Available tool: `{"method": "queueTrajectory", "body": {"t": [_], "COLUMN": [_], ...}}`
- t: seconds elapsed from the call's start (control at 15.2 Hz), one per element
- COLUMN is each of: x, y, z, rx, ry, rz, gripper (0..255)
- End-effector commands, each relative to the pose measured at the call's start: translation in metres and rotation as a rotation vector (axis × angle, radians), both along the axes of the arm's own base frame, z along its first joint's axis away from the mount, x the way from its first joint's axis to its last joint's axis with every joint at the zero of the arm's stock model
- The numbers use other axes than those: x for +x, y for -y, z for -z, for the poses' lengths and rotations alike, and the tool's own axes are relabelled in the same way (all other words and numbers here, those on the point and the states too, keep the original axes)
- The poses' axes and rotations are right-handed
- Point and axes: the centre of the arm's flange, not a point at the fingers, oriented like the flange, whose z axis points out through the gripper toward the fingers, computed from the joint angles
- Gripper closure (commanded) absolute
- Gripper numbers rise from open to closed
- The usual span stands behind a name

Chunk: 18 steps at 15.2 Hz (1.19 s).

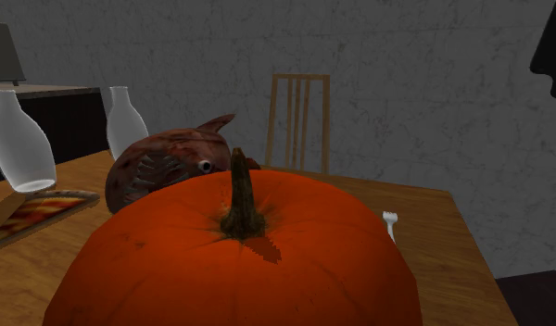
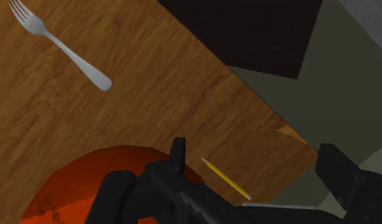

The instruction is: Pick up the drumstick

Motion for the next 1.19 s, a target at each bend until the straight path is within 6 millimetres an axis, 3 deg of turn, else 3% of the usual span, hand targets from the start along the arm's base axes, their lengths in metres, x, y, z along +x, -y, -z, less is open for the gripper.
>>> {"method": "queueTrajectory", "body": {"t": [0.0,1.12], "x": [0.0,0.099], "y": [0.0,0.142], "z": [0.0,0.092], "rx": [0.0,-0.159], "ry": [0.0,0.143], "rz": [0.0,0.239], "gripper": [0,0]}}
